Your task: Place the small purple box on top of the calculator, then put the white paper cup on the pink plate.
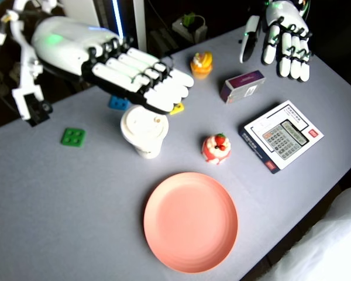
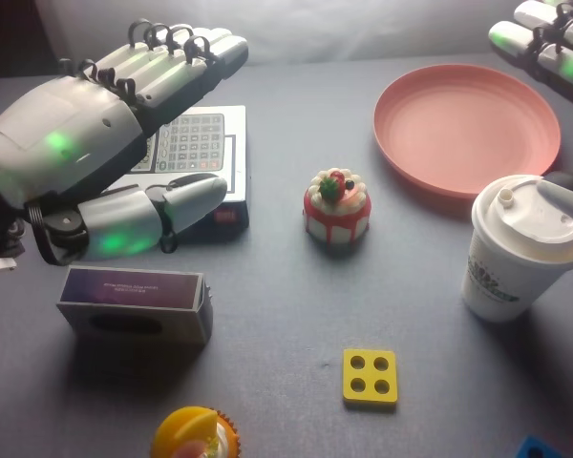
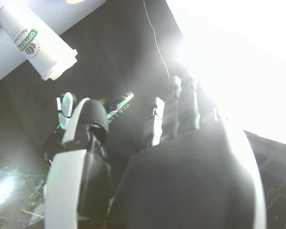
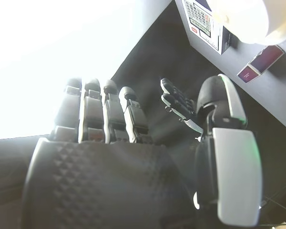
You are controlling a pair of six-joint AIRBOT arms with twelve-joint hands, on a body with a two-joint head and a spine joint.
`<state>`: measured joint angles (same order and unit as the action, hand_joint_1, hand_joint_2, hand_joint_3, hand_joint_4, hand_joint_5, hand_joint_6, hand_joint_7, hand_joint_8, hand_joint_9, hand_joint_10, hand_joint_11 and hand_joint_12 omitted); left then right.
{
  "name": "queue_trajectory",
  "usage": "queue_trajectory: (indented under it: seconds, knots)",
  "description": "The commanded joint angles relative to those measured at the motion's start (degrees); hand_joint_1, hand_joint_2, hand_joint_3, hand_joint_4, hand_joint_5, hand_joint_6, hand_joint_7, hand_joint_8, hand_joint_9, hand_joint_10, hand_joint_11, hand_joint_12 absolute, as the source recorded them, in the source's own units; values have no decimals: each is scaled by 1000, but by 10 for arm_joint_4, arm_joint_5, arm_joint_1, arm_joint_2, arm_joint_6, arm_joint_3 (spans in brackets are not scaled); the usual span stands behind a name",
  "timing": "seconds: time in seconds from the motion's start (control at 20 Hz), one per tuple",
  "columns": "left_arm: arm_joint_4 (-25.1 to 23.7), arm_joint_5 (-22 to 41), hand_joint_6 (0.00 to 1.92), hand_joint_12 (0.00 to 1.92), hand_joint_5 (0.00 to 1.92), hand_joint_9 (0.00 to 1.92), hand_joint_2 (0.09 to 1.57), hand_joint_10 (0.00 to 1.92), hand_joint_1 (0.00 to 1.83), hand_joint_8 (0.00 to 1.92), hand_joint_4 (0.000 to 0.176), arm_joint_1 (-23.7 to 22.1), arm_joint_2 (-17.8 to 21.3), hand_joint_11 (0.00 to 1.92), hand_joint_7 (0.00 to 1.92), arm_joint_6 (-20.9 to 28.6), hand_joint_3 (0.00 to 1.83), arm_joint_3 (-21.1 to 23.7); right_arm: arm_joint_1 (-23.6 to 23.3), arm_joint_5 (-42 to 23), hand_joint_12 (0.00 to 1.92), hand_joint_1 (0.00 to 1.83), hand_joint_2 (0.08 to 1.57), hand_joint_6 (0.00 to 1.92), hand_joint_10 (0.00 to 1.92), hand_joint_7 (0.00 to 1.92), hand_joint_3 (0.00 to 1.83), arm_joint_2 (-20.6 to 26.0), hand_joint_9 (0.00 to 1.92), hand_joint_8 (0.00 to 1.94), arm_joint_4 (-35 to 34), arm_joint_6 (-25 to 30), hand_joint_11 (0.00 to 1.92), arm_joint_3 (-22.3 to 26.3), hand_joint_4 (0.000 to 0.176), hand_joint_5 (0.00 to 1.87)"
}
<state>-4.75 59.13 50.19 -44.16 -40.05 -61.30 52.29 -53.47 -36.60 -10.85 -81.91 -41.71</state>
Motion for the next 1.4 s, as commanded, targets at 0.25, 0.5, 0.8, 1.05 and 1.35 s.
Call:
queue_trajectory:
  seconds: [0.25,0.5,0.8,1.05,1.35]
  knots:
    - [3,60,0,0,0,0,1301,0,292,0,23,-8,-3,0,0,1,0,0,-2,-78,0,284,1282,0,0,0,12,-1,0,0,-8,-1,0,-3,0,0]
    - [18,51,0,0,0,0,1138,0,418,0,0,23,24,1,0,1,0,11,1,-82,0,274,1290,0,0,0,12,-1,0,0,-17,1,0,-3,0,0]
    - [32,23,2,0,26,0,954,0,737,4,57,75,40,0,66,4,0,26,9,-96,0,299,1312,0,0,0,11,-1,0,0,-31,4,0,-3,0,0]
    - [69,33,9,0,61,0,953,0,792,8,53,146,33,0,105,14,0,29,10,-98,5,284,1310,0,0,0,7,-6,0,0,-35,4,10,-4,0,0]
    - [81,-8,35,0,151,0,1062,0,963,12,34,151,-2,0,131,15,28,4,11,-98,0,344,1320,0,0,0,6,-8,0,0,-37,12,0,-5,0,0]
